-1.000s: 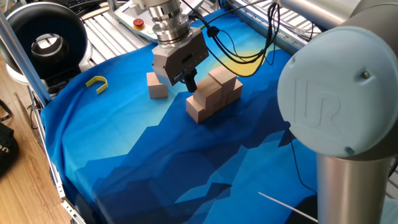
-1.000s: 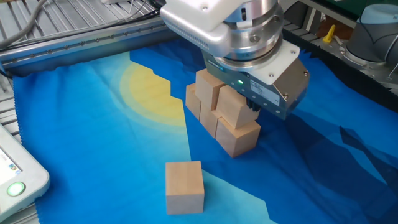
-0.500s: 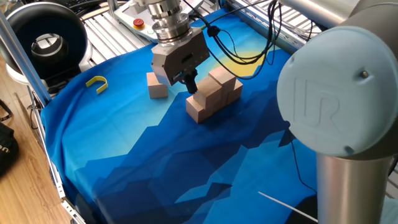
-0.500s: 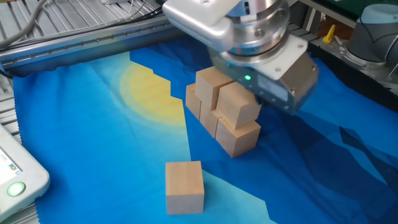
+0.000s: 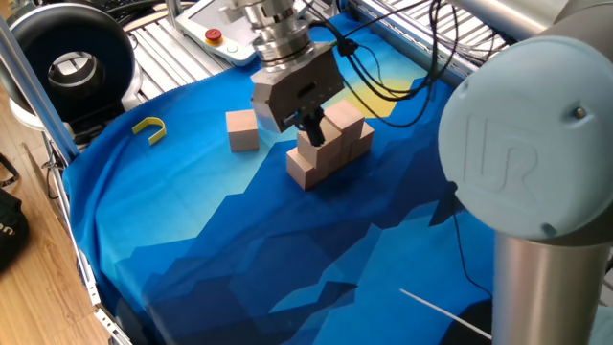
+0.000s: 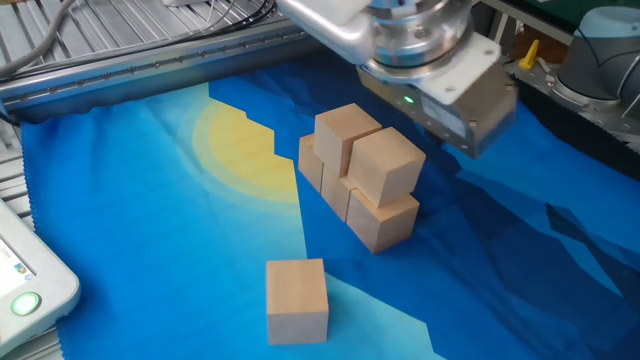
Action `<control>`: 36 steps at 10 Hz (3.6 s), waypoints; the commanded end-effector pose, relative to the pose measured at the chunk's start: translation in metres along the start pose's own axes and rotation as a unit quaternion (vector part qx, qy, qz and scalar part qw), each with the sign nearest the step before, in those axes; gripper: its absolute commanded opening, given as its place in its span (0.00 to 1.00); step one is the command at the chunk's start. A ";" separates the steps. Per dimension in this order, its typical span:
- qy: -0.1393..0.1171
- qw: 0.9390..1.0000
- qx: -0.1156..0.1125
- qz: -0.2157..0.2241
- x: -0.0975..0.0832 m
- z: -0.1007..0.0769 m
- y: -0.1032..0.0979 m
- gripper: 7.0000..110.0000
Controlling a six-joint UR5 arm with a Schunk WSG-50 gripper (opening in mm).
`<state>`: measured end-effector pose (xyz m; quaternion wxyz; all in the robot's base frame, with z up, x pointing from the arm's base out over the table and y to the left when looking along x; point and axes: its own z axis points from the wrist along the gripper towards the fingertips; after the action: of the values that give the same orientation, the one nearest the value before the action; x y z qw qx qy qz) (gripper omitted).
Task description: Stack the blocks into a pyramid shape
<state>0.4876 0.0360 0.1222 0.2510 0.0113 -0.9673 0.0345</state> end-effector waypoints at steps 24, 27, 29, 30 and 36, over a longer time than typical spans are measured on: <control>0.040 0.997 -0.027 -0.054 0.002 0.026 -0.004 0.00; 0.035 0.998 -0.028 -0.051 -0.001 0.026 -0.003 0.00; 0.031 0.998 -0.031 -0.050 -0.003 0.024 -0.001 0.00; 0.030 0.998 -0.032 -0.047 -0.004 0.023 0.000 0.00; 0.032 0.999 -0.011 -0.038 -0.004 0.022 -0.009 0.00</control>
<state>0.4807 0.0276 0.1002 0.2824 0.0460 -0.9581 0.0096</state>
